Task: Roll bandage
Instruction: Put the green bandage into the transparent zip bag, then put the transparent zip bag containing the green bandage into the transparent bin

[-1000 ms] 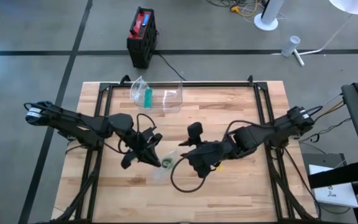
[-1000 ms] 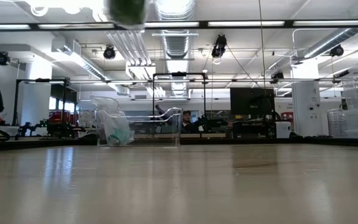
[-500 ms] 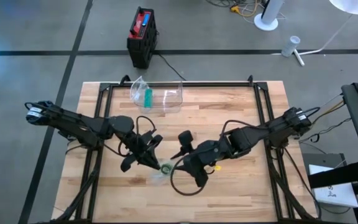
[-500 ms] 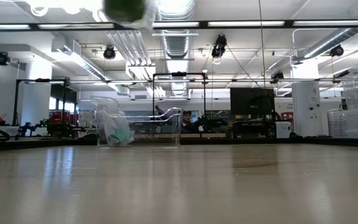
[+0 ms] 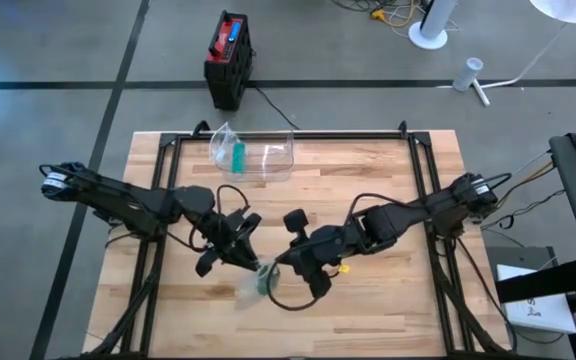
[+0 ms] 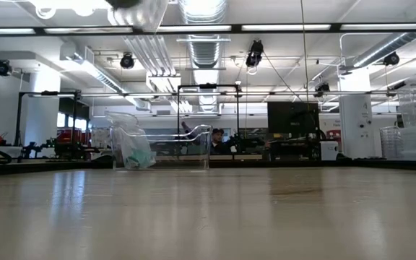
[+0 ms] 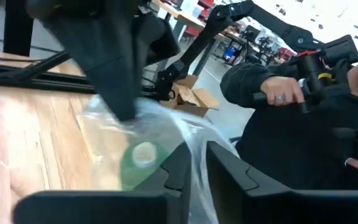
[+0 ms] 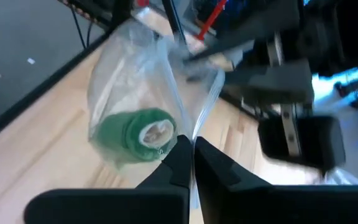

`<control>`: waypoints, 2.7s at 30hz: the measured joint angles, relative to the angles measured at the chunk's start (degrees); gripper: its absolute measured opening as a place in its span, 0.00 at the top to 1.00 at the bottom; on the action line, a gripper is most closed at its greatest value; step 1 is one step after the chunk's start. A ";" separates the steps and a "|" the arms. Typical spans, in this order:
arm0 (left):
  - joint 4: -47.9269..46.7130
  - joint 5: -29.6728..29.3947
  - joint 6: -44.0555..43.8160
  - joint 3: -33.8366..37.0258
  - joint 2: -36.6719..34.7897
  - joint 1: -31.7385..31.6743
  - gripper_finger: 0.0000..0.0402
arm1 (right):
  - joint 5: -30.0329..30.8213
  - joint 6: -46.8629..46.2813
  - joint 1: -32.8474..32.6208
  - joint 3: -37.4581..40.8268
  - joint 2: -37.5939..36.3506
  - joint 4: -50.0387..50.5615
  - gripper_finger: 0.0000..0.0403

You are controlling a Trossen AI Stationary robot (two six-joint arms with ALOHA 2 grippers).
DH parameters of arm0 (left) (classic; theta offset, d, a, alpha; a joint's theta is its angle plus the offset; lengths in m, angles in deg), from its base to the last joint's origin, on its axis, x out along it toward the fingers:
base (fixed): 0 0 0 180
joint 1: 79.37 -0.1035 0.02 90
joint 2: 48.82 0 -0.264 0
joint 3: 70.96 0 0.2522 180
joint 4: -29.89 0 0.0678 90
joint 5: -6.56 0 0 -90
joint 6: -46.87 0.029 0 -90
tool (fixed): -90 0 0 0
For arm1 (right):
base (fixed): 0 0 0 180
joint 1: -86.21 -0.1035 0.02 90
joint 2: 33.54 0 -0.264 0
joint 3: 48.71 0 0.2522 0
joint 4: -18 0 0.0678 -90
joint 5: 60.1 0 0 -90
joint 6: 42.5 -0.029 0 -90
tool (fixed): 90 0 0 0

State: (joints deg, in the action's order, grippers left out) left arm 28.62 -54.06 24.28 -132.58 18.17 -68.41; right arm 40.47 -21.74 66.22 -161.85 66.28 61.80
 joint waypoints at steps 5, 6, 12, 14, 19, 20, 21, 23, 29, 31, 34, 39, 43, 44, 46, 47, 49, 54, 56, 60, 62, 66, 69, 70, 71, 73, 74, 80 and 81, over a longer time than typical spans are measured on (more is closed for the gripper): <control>-7.65 -2.07 0.72 0.00 -3.45 -0.25 0.78 | 4.69 -2.77 0.52 -0.02 -0.89 7.04 0.99; -10.68 -3.32 1.32 0.00 -4.69 -0.38 0.75 | 7.13 -3.29 0.78 -0.02 -1.19 9.84 0.99; -30.25 -16.61 3.42 0.00 -13.43 -0.98 0.60 | 26.54 -16.36 7.22 -0.09 -1.83 32.97 1.00; -34.50 -23.32 2.10 0.00 -15.81 -0.94 0.57 | 24.18 -24.42 10.43 0.02 -1.83 38.14 1.00; -37.07 -31.21 0.53 0.00 -19.76 -0.94 0.53 | -2.72 -29.31 14.51 0.60 -1.83 31.79 1.00; -37.19 -31.45 0.59 0.00 -20.18 -0.94 0.53 | -7.78 -27.63 14.46 0.57 -1.83 28.92 1.00; -37.26 -31.47 0.59 0.00 -20.46 -0.94 0.53 | -12.72 -25.62 14.39 0.40 -1.87 26.33 1.00; -37.41 -31.47 0.59 0.00 -20.92 -0.92 0.54 | -18.24 -23.31 14.32 0.13 -1.89 22.68 1.00; -41.04 -41.45 1.34 0.00 -22.75 -0.90 0.59 | -12.37 -25.27 17.28 -0.44 -1.91 20.31 1.00; -43.51 -46.24 2.12 0.02 -23.91 -0.90 0.60 | -11.64 -27.48 18.96 -0.39 -1.91 20.33 1.00; -43.35 -48.45 2.22 1.48 -26.66 -0.88 0.62 | -11.58 -30.56 21.33 -0.33 -1.91 20.39 1.00; -36.08 -48.43 1.94 8.92 -32.70 -0.76 0.63 | -11.90 -33.65 23.79 -0.46 -1.91 16.10 1.00; -28.25 -48.37 0.97 16.47 -36.55 -0.76 0.63 | -12.66 -33.96 26.08 -0.52 -1.91 10.02 1.00; -25.71 -48.37 0.89 18.27 -37.16 -0.75 0.63 | -12.62 -34.48 27.08 -0.52 -1.79 8.43 1.00; -20.09 -48.23 0.87 21.79 -37.97 -0.59 0.62 | -12.40 -35.64 29.45 -0.52 -1.60 5.87 1.00; -18.40 -47.85 0.96 23.34 -38.25 -0.56 0.62 | -12.12 -36.36 30.59 -0.52 -1.52 4.96 1.00; -14.45 -46.43 1.04 26.05 -38.23 -0.51 0.63 | -11.63 -37.28 32.83 -0.52 -1.05 3.13 1.00; -11.08 -43.79 -0.10 30.16 -37.82 -0.45 0.65 | -11.80 -40.99 36.94 -0.52 0.49 1.73 1.00; -10.87 -43.78 -0.68 31.14 -37.44 -0.31 0.66 | -11.75 -43.43 37.84 -0.52 1.54 0.84 1.00; -10.45 -43.73 -0.79 31.95 -36.68 -0.07 0.67 | -11.01 -47.60 39.01 -0.52 5.42 -2.37 1.00; -10.04 -43.24 -0.76 31.95 -36.24 0.00 0.68 | -11.04 -50.18 39.47 -0.52 7.55 -4.34 1.00; -9.71 -41.84 -0.72 31.98 -36.10 0.32 0.69 | -11.55 -54.63 39.62 -0.61 11.53 -7.23 1.00; -9.50 -41.83 -0.44 32.00 -36.27 0.67 0.70 | -12.86 -57.20 38.92 -1.33 14.80 -10.46 1.00; -9.24 -41.83 -0.40 31.95 -36.26 0.68 0.70 | -13.02 -57.77 38.70 -1.78 16.08 -11.56 1.00; -9.30 -41.80 -0.42 31.93 -36.33 0.68 0.71 | -13.17 -58.82 38.61 -2.27 17.33 -12.69 1.00; -8.74 -41.21 -0.43 31.93 -36.29 0.68 0.71 | -13.25 -60.61 38.49 -3.61 20.23 -14.96 1.00; -8.12 -40.39 -0.46 31.91 -36.25 0.68 0.71 | -13.26 -61.34 38.44 -4.39 21.64 -16.06 1.00; -2.80 -39.15 -0.59 31.91 -36.20 1.11 0.69 | -14.37 -63.27 38.36 -14.03 30.95 -17.54 1.00; -1.28 -39.16 -0.25 31.91 -36.27 1.26 0.69 | -15.36 -62.96 38.28 -16.27 32.72 -17.50 1.00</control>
State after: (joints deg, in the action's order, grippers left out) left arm 27.34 -93.21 24.04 -100.66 -18.10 -67.15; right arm 25.11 -84.70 104.50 -178.11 99.00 44.30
